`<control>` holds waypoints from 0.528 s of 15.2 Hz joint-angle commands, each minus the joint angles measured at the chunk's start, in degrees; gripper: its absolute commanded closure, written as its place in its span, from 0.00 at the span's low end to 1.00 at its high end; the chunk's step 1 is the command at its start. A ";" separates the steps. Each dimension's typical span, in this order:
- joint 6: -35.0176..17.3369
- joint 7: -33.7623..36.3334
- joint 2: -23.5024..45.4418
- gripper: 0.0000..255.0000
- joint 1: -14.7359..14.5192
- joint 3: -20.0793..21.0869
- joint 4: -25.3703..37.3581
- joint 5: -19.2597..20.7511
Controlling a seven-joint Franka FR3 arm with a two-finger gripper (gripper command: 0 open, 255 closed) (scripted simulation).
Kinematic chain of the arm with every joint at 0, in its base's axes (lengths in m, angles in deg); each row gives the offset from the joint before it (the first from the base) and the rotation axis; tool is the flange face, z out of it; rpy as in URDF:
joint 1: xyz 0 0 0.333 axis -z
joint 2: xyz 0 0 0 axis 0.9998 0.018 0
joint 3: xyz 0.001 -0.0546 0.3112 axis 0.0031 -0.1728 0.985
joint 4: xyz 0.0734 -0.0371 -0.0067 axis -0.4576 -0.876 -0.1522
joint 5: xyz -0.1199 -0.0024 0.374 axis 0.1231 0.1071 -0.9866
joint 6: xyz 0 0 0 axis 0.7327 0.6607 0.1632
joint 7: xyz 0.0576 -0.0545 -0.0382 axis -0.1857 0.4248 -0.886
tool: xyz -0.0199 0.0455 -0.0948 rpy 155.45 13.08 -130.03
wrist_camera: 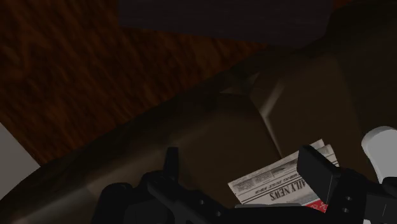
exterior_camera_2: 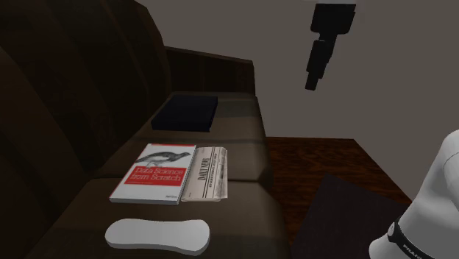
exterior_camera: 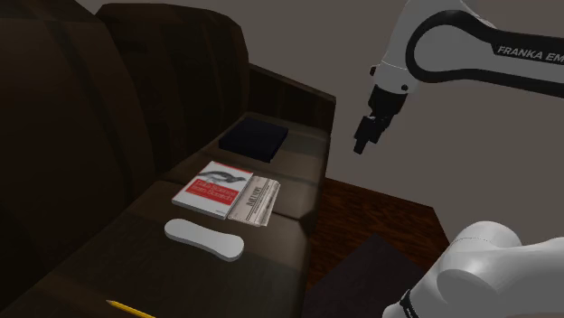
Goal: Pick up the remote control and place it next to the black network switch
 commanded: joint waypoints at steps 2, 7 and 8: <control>-1.20 0.41 1.03 0.00 -0.57 0.78 -0.25 -0.52; -7.16 2.38 6.87 0.00 -3.31 4.67 -0.69 -2.83; -8.33 2.77 8.17 0.00 -3.83 5.45 -0.61 -3.22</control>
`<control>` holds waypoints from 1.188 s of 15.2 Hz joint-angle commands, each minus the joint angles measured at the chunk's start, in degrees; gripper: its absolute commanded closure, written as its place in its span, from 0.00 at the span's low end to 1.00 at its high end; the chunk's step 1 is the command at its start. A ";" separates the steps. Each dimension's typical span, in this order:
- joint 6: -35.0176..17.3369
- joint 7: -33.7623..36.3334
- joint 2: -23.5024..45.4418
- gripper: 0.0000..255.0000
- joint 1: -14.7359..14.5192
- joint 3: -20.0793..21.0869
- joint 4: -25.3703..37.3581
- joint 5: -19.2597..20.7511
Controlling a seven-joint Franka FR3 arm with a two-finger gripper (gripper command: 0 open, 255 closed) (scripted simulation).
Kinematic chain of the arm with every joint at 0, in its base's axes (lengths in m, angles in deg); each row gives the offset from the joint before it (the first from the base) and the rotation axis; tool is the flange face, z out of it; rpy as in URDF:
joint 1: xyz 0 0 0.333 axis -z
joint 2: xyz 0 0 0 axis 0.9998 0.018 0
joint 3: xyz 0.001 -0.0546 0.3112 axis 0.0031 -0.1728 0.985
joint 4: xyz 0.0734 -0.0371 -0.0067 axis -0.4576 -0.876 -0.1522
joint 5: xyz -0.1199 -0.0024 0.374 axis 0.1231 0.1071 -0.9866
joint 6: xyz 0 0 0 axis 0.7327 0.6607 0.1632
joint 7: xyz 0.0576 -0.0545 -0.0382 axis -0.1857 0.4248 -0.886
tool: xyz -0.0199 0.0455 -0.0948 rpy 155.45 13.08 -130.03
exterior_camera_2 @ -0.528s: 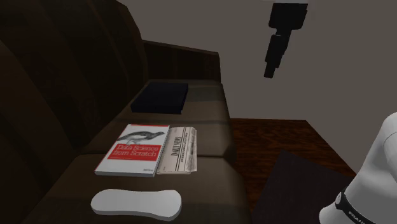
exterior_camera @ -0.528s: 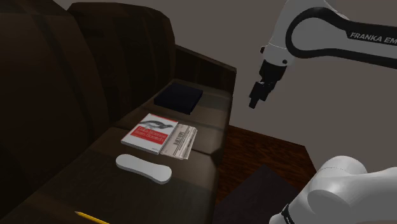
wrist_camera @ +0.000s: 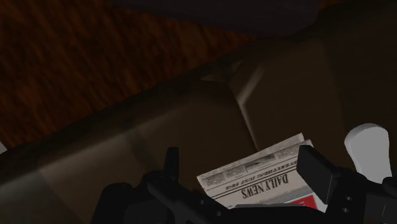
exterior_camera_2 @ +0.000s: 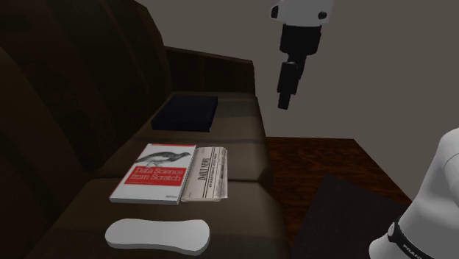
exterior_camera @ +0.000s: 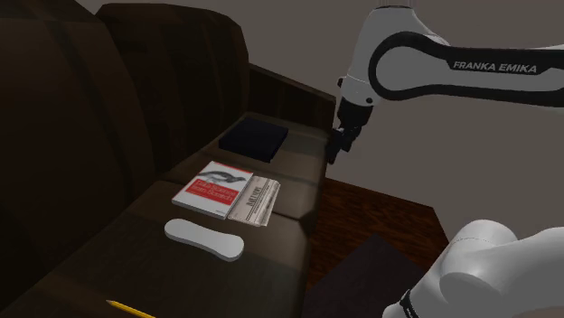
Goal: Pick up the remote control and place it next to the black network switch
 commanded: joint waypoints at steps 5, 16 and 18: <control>-6.77 2.38 8.15 0.00 -2.97 4.75 1.14 -1.91; -16.96 7.55 26.19 0.00 -7.10 13.22 8.37 -1.00; -18.35 8.75 29.77 0.00 -7.83 14.61 10.33 -0.04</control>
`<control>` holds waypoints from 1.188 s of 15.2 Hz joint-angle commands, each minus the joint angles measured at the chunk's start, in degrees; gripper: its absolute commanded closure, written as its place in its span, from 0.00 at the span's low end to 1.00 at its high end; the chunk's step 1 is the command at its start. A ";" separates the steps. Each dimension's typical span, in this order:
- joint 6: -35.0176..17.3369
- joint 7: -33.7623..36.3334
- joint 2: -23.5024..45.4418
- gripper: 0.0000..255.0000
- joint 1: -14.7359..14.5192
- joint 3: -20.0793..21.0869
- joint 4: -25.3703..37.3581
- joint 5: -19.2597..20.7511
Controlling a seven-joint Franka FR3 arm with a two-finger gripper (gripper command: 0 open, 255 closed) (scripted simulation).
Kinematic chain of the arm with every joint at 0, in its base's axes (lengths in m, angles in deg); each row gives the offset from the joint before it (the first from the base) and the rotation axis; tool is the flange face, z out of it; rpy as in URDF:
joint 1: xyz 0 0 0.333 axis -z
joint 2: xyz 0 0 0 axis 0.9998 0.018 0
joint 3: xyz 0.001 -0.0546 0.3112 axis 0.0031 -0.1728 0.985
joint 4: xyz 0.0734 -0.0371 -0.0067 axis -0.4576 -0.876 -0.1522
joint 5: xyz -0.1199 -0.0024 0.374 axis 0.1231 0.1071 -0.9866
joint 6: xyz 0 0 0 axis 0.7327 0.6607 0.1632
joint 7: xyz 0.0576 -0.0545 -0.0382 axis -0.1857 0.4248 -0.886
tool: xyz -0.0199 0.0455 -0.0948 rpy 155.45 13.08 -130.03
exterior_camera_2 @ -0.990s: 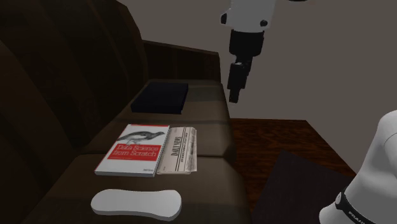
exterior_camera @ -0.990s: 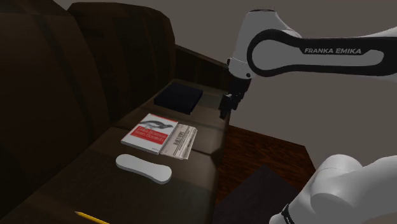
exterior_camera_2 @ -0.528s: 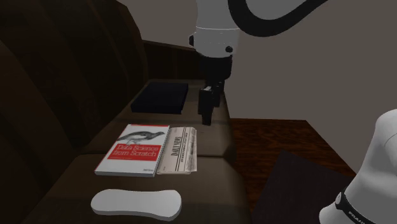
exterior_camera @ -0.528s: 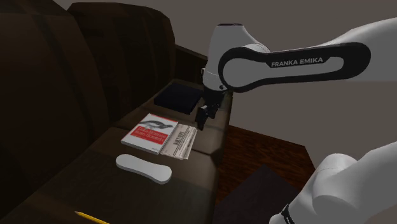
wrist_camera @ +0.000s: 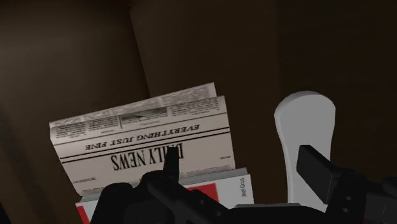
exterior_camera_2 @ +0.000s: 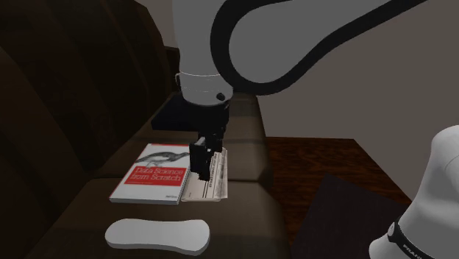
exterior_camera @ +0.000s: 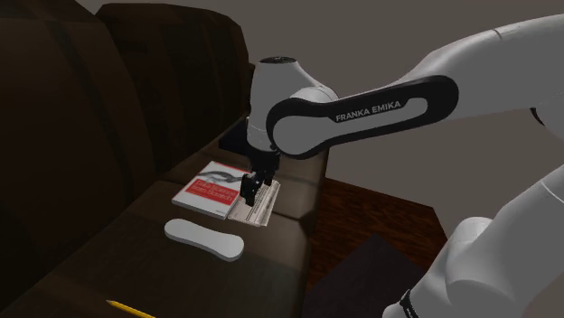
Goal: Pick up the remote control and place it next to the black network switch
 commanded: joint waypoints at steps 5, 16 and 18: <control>-2.99 3.88 11.14 0.00 -2.59 3.60 7.20 3.97; -7.09 8.73 25.03 0.00 -7.22 5.24 15.19 10.72; -8.38 9.07 25.88 0.00 -7.36 5.04 14.67 11.25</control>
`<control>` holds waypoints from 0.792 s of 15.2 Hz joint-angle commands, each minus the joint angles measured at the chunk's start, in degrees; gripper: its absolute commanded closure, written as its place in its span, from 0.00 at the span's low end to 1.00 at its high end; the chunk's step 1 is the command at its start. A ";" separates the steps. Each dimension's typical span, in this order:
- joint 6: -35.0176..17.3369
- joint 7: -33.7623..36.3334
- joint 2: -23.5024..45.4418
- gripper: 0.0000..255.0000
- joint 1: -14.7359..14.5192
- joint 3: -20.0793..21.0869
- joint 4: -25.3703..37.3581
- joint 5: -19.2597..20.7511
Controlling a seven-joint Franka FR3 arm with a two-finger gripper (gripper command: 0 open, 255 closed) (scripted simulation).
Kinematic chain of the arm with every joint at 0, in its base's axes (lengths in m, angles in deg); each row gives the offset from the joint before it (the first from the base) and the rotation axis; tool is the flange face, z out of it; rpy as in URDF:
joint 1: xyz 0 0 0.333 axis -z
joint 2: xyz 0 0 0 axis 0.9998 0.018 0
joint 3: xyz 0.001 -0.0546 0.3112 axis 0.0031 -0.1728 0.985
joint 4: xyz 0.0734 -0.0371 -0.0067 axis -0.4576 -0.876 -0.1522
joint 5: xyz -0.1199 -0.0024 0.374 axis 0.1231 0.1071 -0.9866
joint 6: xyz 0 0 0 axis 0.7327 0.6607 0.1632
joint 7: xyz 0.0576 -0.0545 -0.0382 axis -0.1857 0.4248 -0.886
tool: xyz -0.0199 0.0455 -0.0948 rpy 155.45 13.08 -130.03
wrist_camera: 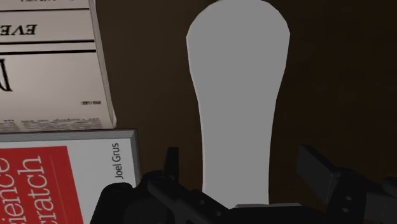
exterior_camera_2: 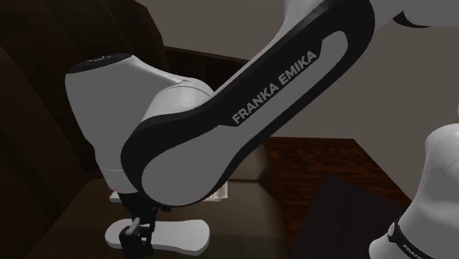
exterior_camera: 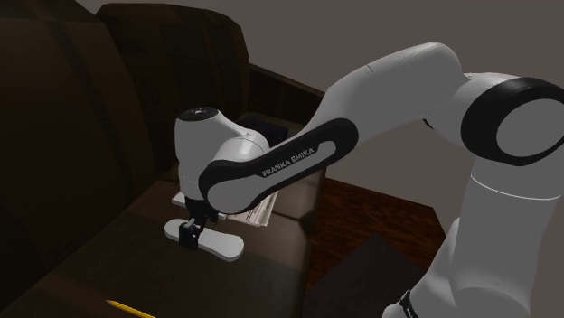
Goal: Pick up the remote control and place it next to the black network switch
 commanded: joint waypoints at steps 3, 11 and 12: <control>-1.61 0.55 1.22 0.00 -0.26 -0.26 -0.49 0.74; -1.59 0.55 1.22 1.00 -0.26 -0.26 -0.48 0.74; -1.60 0.54 1.22 1.00 -0.25 -0.26 -0.49 0.74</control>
